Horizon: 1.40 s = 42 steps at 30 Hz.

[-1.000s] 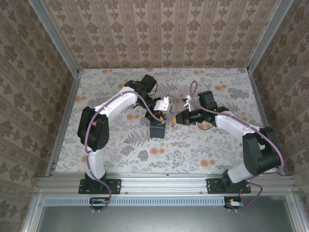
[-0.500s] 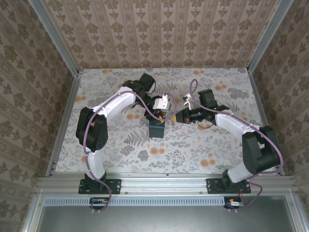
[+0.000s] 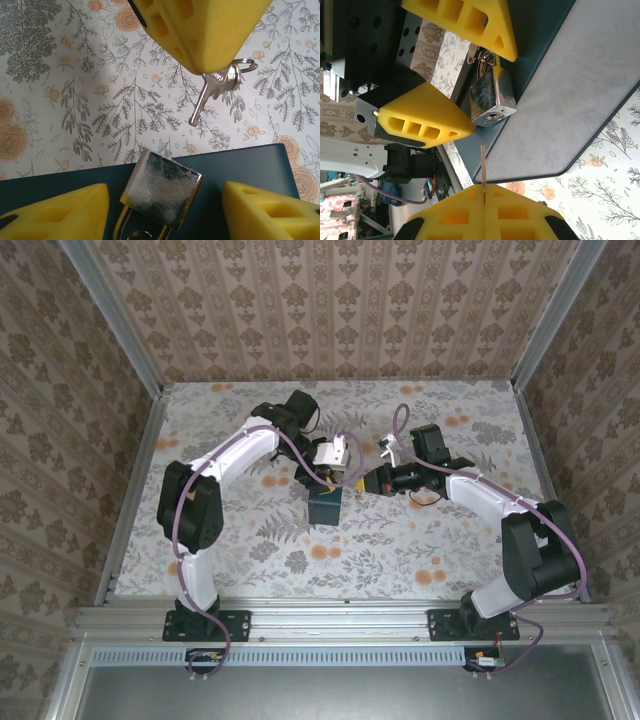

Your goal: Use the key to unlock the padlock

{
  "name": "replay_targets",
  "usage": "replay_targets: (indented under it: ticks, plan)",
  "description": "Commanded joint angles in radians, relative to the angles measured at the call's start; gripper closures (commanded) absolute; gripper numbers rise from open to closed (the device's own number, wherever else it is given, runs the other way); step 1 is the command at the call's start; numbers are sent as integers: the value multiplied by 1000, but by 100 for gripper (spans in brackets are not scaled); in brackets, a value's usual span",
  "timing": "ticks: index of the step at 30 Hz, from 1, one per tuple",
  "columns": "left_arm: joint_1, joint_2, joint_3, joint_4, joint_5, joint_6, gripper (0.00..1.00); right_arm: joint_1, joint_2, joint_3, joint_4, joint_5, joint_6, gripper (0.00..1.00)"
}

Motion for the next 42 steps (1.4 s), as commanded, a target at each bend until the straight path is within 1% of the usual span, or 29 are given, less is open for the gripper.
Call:
replay_targets:
  ticks: [1, 9, 12, 16, 42]
  plan:
    - [-5, 25, 21, -24, 10, 22, 41, 4, 10, 22, 4, -42, -11, 100]
    - [-16, 19, 0, -3, 17, 4, 55, 3, 52, 43, 13, -30, -17, 100]
    - [-16, 14, -15, 8, 10, -3, 57, 5, 62, 58, -3, -36, -34, 100]
    - [-16, 14, -18, 13, 3, -16, 63, 6, 80, 69, 11, -49, -27, 100]
    - [4, 4, -41, 5, 32, -15, 68, -14, 111, 82, 57, -53, -16, 100]
